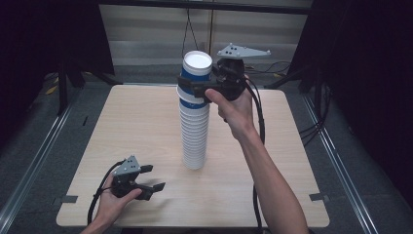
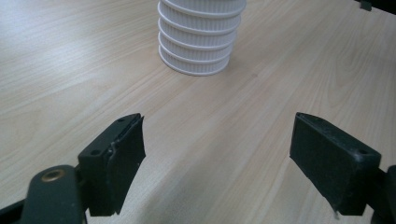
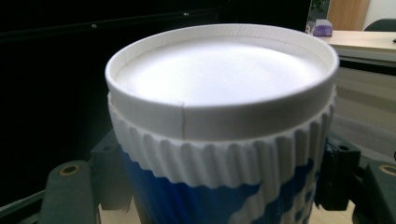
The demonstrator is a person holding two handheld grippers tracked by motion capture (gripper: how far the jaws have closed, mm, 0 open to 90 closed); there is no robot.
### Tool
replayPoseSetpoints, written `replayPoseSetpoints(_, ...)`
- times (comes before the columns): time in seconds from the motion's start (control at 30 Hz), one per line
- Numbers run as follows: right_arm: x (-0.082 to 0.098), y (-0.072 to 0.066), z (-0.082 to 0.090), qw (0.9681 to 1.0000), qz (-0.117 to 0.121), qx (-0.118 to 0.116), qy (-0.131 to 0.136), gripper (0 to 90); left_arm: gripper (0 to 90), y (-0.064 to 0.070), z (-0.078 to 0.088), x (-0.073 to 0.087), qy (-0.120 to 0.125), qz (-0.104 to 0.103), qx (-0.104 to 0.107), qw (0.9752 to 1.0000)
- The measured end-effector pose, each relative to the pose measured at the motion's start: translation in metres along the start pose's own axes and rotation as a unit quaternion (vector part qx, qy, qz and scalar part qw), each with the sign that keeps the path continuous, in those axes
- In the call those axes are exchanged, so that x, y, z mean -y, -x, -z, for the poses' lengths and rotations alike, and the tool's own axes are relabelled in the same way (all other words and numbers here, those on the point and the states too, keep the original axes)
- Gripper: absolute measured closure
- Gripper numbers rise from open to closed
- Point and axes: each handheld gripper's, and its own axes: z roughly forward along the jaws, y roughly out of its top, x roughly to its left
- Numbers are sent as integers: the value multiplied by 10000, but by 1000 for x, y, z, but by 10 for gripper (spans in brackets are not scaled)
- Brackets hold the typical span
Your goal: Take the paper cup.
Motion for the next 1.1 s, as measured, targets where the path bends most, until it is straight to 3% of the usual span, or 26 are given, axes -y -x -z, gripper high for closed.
replayPoseSetpoints(1.1,-13,2,15,9961,-40,-135,872,248,178,0,0,0,-2,-13,16,10000)
